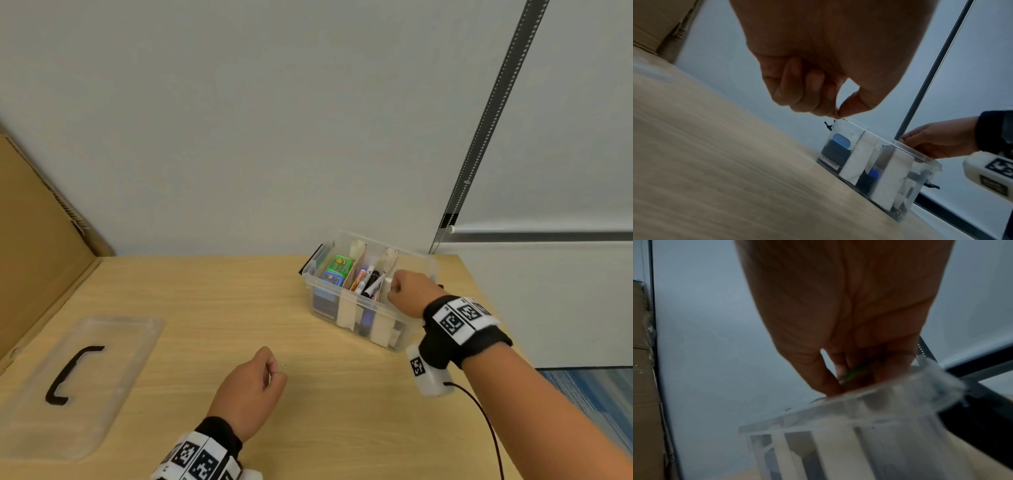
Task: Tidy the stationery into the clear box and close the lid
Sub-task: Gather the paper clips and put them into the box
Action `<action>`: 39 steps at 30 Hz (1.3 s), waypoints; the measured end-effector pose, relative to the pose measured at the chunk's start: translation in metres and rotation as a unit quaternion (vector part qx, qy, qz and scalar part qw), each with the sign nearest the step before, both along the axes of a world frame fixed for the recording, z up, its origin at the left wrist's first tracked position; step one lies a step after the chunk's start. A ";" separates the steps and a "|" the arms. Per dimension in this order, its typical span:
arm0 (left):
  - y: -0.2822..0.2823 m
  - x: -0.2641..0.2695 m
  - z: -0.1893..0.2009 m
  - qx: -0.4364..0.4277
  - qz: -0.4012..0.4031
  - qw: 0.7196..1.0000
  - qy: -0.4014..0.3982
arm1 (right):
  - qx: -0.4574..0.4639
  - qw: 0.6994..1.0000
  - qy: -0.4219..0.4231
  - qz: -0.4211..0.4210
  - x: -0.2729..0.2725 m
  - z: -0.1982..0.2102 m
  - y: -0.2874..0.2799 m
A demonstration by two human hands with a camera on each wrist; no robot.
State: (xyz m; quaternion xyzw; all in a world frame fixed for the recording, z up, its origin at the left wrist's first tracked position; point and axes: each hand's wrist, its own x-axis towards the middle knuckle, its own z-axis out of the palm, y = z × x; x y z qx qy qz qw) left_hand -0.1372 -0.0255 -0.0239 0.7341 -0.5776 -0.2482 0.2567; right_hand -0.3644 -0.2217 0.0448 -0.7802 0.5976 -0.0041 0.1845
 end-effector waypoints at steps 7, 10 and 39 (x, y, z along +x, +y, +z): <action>0.009 0.001 -0.003 0.013 0.020 1.000 0.004 | 0.030 0.999 0.029 0.021 0.001 0.000 -0.012; 0.006 -0.005 -0.003 0.013 0.012 1.000 0.001 | -0.103 0.984 -0.137 -0.038 -0.019 -0.013 0.001; -0.226 -0.178 0.054 0.244 -0.326 0.816 -0.410 | -0.256 0.912 -0.307 -0.090 -0.043 -0.106 0.032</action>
